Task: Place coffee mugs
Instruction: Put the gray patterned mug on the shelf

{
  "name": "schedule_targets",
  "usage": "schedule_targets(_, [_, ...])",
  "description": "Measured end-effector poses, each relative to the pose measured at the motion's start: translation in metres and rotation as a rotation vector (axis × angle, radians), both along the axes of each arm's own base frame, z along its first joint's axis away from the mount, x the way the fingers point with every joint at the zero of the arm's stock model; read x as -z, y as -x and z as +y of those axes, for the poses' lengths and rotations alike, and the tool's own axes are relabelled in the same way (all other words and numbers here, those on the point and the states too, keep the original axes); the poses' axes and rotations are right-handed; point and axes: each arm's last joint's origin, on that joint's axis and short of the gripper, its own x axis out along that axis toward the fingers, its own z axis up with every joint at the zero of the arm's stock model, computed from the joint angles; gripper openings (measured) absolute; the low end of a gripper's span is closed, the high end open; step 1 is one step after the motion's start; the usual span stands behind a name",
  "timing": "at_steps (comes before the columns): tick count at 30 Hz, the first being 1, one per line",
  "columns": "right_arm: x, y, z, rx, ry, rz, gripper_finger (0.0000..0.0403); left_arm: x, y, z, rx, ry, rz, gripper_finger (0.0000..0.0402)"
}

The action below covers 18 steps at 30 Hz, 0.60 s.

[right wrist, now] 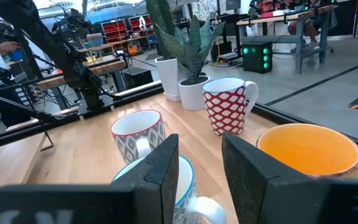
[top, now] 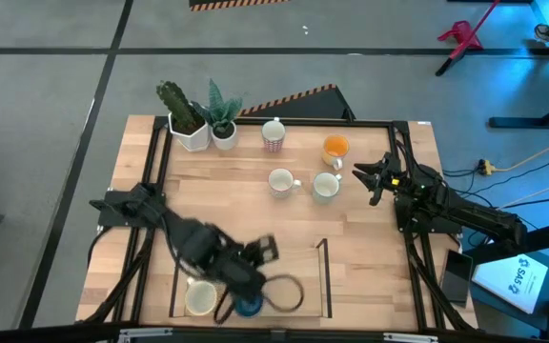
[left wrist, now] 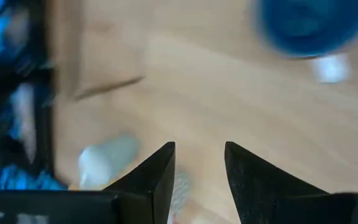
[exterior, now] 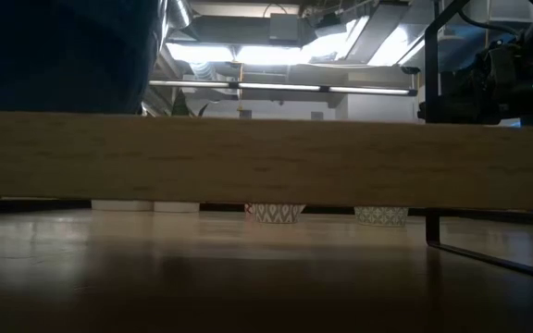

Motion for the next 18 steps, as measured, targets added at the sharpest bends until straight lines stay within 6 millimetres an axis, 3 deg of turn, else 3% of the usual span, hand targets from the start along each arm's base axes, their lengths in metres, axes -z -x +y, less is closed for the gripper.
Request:
schedule_targets(5, [0.0,0.0,0.0,0.0,0.019,0.007,0.0111,-0.022,-0.022,0.062,-0.388,0.156,-0.211,0.0134])
schedule_targets(10, [0.0,0.0,0.0,0.002,0.019,0.008,0.0111,-0.018,-0.052,0.131,-0.687,0.278,-0.292,0.0134])
schedule_targets(14, [0.0,0.0,0.0,0.002,0.019,0.008,0.0111,0.007,-0.077,0.179,-0.832,0.379,-0.266,0.0134])
schedule_targets(18, [0.0,0.0,0.0,0.002,0.02,0.008,0.0111,0.043,-0.084,0.214,-0.949,0.401,-0.191,0.0134])
